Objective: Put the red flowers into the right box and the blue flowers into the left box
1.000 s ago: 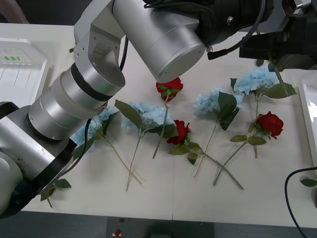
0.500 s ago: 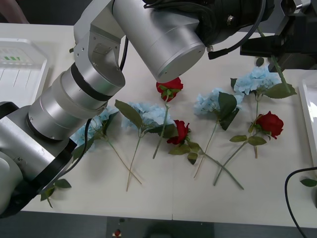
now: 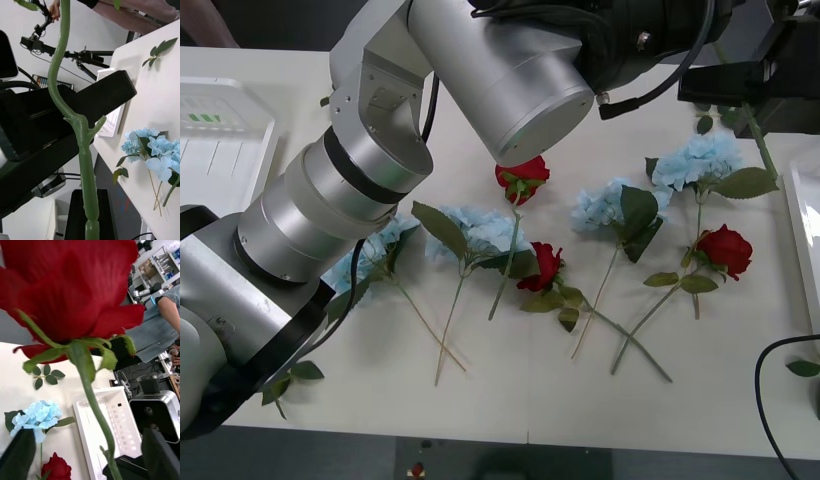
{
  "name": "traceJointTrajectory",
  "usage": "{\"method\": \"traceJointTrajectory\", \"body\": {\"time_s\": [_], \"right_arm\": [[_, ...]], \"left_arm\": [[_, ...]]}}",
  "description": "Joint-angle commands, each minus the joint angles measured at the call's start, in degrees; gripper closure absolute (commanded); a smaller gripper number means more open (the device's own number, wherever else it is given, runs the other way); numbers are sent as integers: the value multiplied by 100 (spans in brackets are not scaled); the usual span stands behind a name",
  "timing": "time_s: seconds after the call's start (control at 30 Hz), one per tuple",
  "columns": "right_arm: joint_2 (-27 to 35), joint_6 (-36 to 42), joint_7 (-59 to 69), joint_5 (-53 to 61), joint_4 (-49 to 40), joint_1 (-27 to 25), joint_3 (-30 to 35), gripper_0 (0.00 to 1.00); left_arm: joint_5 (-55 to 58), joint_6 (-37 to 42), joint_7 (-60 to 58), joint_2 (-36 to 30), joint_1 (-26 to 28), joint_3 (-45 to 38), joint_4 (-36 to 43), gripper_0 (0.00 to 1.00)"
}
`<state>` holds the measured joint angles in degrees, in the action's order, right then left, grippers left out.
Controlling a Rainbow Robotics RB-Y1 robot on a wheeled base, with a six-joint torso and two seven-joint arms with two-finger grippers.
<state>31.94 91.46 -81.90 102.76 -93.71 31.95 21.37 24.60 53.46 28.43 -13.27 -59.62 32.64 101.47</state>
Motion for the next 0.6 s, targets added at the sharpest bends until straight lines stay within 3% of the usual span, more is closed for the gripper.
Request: {"method": "traceJointTrajectory", "body": {"time_s": [0.03, 0.37, 0.6], "right_arm": [[145, 12, 236, 16, -182, 100, 87, 100], [655, 592, 157, -107, 327, 100, 632, 100], [1227, 803, 7, -521, 547, -14, 834, 100]], "left_arm": [[-596, -749, -479, -17, -155, 181, -57, 0], [-755, -898, -830, -167, -155, 234, -162, 0], [344, -854, -479, -668, -129, -293, -154, 0]]}}
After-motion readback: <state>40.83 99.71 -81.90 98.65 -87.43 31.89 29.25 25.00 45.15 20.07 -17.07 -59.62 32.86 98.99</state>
